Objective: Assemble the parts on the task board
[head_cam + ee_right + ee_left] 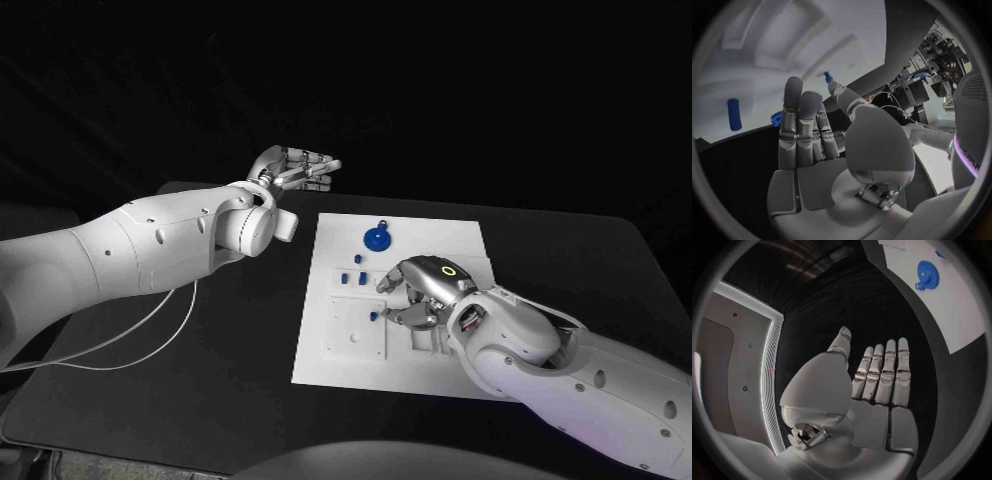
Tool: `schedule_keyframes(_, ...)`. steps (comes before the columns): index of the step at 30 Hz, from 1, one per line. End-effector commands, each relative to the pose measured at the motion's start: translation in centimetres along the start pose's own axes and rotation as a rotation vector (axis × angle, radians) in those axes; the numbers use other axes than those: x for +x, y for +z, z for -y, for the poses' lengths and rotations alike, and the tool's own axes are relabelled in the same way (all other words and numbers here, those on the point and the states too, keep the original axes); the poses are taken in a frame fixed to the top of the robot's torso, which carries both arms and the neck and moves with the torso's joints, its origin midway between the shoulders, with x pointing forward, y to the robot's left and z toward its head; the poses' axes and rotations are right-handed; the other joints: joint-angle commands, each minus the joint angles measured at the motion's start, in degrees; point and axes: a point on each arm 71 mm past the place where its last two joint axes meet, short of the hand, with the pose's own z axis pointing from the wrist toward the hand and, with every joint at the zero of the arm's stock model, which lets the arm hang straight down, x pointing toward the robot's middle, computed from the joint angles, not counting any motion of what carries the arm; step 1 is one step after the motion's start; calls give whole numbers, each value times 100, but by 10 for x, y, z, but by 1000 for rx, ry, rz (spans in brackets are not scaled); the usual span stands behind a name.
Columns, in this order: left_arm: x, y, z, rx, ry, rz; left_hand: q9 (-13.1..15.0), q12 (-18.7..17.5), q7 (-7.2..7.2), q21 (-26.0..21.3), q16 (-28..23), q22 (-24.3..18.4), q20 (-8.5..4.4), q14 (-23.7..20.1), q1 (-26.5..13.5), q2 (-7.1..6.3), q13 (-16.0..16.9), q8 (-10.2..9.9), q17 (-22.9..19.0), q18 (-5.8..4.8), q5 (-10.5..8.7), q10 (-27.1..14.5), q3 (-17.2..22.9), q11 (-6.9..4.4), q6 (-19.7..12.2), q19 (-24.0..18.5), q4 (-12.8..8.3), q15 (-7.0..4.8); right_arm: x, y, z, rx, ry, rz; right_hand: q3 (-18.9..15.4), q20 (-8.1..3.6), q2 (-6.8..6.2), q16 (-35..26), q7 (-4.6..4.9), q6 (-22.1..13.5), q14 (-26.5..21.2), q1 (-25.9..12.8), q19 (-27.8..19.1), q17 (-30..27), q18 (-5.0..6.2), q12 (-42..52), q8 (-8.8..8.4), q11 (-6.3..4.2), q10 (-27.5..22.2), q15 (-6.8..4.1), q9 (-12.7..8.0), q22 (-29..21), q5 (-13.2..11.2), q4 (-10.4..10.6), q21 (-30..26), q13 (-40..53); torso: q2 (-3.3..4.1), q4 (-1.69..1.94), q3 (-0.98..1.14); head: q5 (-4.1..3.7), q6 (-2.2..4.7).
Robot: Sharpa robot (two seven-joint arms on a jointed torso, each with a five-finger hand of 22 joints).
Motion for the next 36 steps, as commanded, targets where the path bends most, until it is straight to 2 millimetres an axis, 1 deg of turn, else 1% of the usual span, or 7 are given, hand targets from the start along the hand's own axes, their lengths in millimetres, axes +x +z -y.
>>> schedule_keyframes(1, 2, 0, 1, 7, -6, -12, -6, 24, 4, 4, -19, -8, 32, -50, -21, -8, -5, 0, -6, 68, -16, -6, 13, 18, -27, -4, 52, -6, -11, -1, 6, 11, 4, 8, 195, 6, -23, 30, 3, 20, 19, 32, -27, 8, 65, 17, -18, -1, 46, 32, -1, 61, -86, -21, 29, -1, -2, 0, 0, -40, 25)
schedule_keyframes(8, 1, -1, 1, 9, -6, -13, -5, 23, 1, 9, -19, -7, 30, -49, 7, 0, -5, 1, -6, 73, -7, -7, 19, 17, 5, 5, 34, -7, -38, -4, 42, 90, -33, 21, 203, 5, -35, 45, -18, 49, 11, 38, -55, 17, 66, 18, -19, -1, 41, 33, -2, 132, -94, -36, 32, -1, 1, 1, 4, -84, 66)
schedule_keyframes(15, 0, -1, 1, 10, -6, -12, -4, 23, 0, 10, -19, -6, 30, -49, 8, -2, -5, 1, -7, 76, -6, -7, 13, 17, 17, 9, 22, -6, -50, -13, 74, 160, -59, 9, -71, 28, 8, 40, -39, 12, -9, 75, -46, 15, 93, 19, -19, 15, -43, 46, -2, 174, -159, -18, -27, 0, 1, -13, 10, -70, 92)
schedule_keyframes(18, 1, -1, 1, 11, -6, -14, -4, 23, 0, 10, -19, -6, 30, -49, 8, -2, -5, 1, -7, 76, -6, -7, 13, 17, 17, 9, 22, -6, -50, -15, 80, 176, -70, -7, -128, 32, 32, 63, -48, 2, 6, 80, 11, 32, 106, 19, -19, 10, -33, 48, -2, 169, -300, 11, -38, 0, -2, -5, 7, -93, 99)
schedule_keyframes(27, 2, 0, 2, 12, -7, -14, -3, 24, -1, 15, -17, -5, 28, -32, 7, 12, -5, 3, -5, 80, 2, 2, 10, 15, 35, 20, 10, -11, -47, -15, 86, 198, -91, -55, -343, 56, 71, 66, -70, -34, 5, 132, 71, 46, 103, 19, -19, 28, -112, 70, -2, 114, -288, 72, -140, 1, 3, 15, 0, -114, 97)
schedule_keyframes(33, 2, 0, 2, 13, -6, -13, -3, 23, -3, 16, -18, -5, 25, -27, 7, 19, -5, 3, -6, 79, 3, 6, 6, 13, 44, 24, 6, -13, -44, -14, 86, 200, -97, -72, -304, 48, 94, 65, -60, -16, 12, 124, 90, 44, 94, 18, -19, 13, -41, 62, -2, 107, -274, 78, -159, 0, 1, 17, -6, -132, 87)
schedule_keyframes(36, 1, 0, 2, 14, -4, -9, 0, 26, -10, 21, -15, -3, 21, -5, 21, 35, -4, 8, -4, 81, 19, 23, 7, 6, 94, 36, -8, -20, -43, -13, 85, 198, -103, -80, -120, 36, 127, 65, -45, 16, 22, 106, 109, 44, 83, 18, -18, -3, 38, 53, -1, 116, -349, 74, -163, -1, -2, 15, -7, -127, 85)
